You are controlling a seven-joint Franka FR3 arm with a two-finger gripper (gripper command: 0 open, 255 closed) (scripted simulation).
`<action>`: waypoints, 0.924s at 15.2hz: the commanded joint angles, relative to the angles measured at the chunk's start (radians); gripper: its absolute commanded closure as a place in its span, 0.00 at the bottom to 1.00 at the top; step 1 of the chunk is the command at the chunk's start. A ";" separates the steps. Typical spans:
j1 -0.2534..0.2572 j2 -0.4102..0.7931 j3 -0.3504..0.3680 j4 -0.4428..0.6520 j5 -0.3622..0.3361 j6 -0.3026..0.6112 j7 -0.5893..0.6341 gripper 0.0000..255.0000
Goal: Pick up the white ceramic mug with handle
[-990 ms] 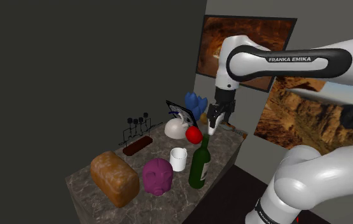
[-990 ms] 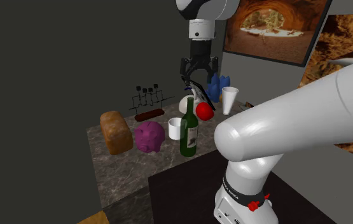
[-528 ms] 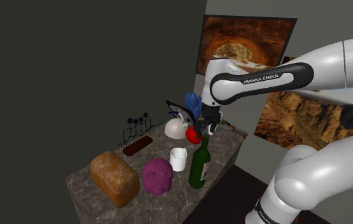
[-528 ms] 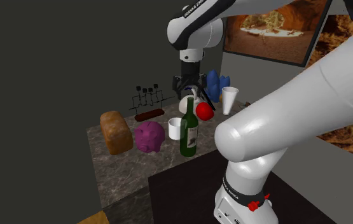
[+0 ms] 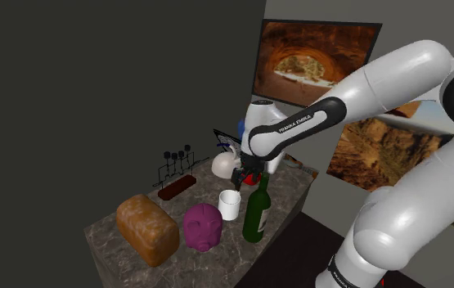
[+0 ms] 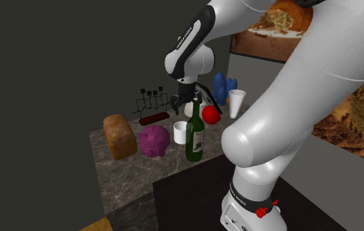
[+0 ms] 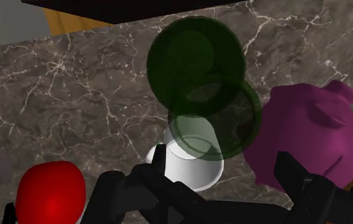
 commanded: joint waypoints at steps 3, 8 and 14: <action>0.004 0.162 0.017 0.029 -0.017 0.163 0.028 0.00; 0.006 0.382 0.025 0.110 -0.068 0.333 0.078 0.00; 0.024 0.557 0.008 0.189 -0.123 0.450 0.128 0.00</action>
